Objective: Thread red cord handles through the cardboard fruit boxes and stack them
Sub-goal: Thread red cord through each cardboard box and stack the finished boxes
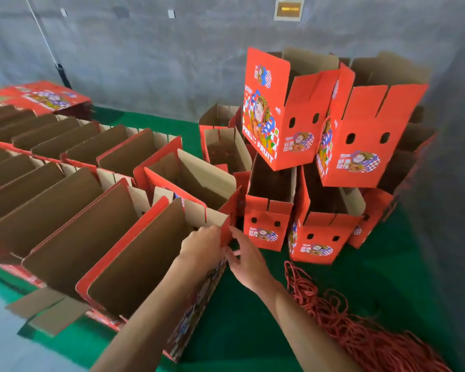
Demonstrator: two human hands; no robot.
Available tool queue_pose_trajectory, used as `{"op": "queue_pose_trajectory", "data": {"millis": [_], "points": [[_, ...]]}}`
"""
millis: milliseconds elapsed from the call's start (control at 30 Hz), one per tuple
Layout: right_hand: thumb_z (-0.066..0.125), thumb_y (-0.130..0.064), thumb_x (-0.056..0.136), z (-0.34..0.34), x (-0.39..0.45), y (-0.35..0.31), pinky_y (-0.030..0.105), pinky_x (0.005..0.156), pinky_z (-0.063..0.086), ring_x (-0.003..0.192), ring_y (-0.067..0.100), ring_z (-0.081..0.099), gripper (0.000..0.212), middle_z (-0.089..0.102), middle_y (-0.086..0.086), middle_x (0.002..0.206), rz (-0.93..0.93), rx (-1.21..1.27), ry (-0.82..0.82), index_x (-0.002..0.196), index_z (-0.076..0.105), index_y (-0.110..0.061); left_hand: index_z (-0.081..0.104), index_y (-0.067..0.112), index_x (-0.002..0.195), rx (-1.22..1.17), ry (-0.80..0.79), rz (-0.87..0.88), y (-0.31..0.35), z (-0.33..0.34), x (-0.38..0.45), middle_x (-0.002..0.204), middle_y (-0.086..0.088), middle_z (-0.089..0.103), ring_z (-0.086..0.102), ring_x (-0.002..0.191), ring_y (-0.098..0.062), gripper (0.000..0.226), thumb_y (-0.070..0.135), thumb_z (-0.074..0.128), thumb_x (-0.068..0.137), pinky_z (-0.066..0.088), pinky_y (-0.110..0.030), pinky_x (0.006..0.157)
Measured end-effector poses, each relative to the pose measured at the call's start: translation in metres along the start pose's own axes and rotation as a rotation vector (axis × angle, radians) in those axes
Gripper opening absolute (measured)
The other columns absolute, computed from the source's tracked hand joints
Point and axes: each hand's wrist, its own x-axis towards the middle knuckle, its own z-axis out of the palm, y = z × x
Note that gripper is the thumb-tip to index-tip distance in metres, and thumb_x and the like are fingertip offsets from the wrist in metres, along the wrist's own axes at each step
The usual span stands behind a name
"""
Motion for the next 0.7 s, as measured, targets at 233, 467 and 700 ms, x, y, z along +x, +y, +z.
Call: {"op": "queue_pose_trajectory", "data": {"millis": [233, 467, 700], "points": [[0.045, -0.035, 0.11, -0.031, -0.031, 0.037, 0.042, 0.105, 0.052, 0.122, 0.01, 0.062, 0.025, 0.064, -0.011, 0.132, 0.027, 0.141, 0.199, 0.131, 0.057, -0.037, 0.065, 0.017, 0.116, -0.051, -0.136, 0.225, 0.061, 0.019, 0.0, 0.113, -0.005, 0.07, 0.07, 0.099, -0.03, 0.031, 0.027, 0.046, 0.094, 0.059, -0.038, 0.083], [0.061, -0.012, 0.101, -0.068, -0.076, 0.09, 0.043, 0.093, 0.053, 0.103, 0.023, 0.068, 0.017, 0.074, 0.006, 0.111, 0.229, 0.047, 0.337, 0.113, 0.072, -0.012, 0.038, 0.027, 0.139, -0.204, -0.253, 0.335, 0.122, 0.042, -0.02, 0.11, -0.001, 0.068, 0.069, 0.097, -0.027, 0.052, 0.026, 0.049, 0.089, 0.055, -0.038, 0.087], [0.051, -0.036, 0.103, -0.06, -0.132, 0.162, 0.038, 0.116, 0.036, 0.145, 0.03, 0.038, 0.054, 0.03, 0.004, 0.165, 0.401, -0.609, -0.092, 0.155, 0.042, -0.027, 0.034, 0.031, 0.143, -0.249, -0.356, 0.275, 0.133, 0.049, -0.024, 0.119, -0.004, 0.067, 0.068, 0.104, -0.029, 0.057, 0.028, 0.045, 0.087, 0.056, -0.044, 0.095]]}}
